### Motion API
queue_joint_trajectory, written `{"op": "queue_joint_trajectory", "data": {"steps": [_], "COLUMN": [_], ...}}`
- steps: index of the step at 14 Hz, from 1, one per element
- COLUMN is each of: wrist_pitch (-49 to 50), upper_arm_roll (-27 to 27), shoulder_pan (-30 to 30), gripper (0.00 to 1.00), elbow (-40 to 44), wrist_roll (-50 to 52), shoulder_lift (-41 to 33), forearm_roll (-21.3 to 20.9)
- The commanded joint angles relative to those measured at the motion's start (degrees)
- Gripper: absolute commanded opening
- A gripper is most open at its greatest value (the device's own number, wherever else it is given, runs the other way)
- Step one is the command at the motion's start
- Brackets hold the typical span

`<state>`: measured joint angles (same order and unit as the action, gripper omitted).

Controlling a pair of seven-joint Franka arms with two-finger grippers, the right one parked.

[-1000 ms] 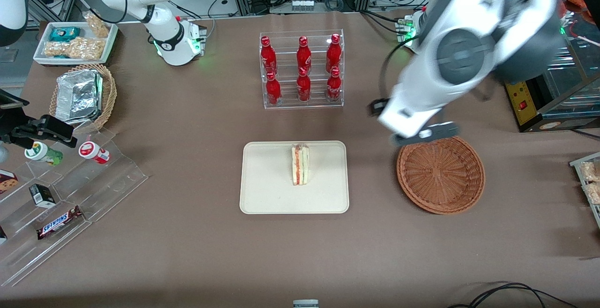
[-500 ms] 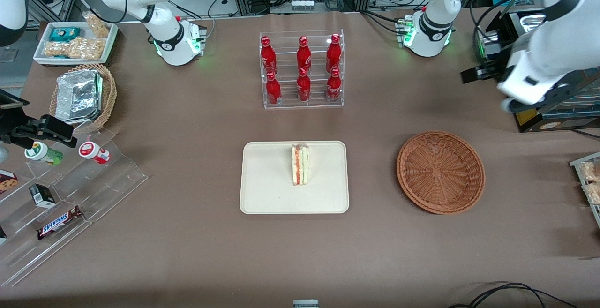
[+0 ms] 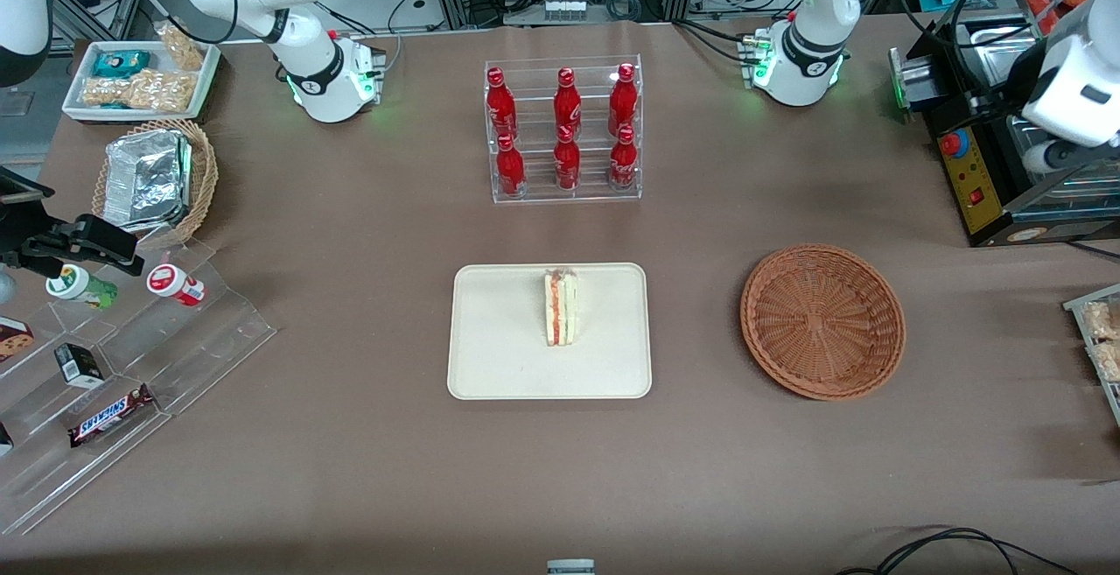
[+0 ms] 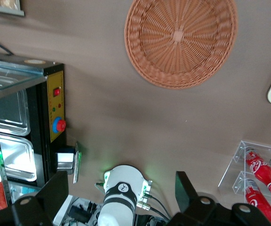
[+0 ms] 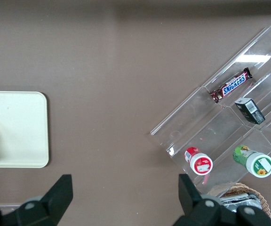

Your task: Place sandwich from basket to tray

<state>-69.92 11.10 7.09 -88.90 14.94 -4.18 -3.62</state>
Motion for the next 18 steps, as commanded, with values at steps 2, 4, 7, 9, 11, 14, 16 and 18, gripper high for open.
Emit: {"op": "queue_joint_trajectory", "data": {"steps": [2, 4, 7, 9, 11, 14, 16, 18], "wrist_pitch": [0.6, 0.4, 1.4, 0.2, -1.0, -2.1, -2.0, -2.0], "upper_arm_roll": [0.6, 0.1, -0.9, -1.0, -0.7, -0.6, -0.8, -0.9], "shoulder_pan": [0.4, 0.6, 0.4, 0.5, -0.1, -0.1, 0.1, 0.2], "gripper": [1.00, 1.00, 1.00, 1.00, 1.00, 1.00, 1.00, 1.00], "elbow": [3.3, 3.4, 3.3, 2.8, 2.6, 3.2, 3.4, 3.5], "wrist_roll": [-1.1, -1.8, -0.9, -1.6, -1.7, -1.5, -1.6, -1.8], "shoulder_lift": [1.5, 0.8, 0.7, 0.6, 0.5, 0.6, 0.7, 0.7], "forearm_roll": [0.4, 6.7, 5.3, 4.8, 0.7, 1.7, 3.6, 3.1]}}
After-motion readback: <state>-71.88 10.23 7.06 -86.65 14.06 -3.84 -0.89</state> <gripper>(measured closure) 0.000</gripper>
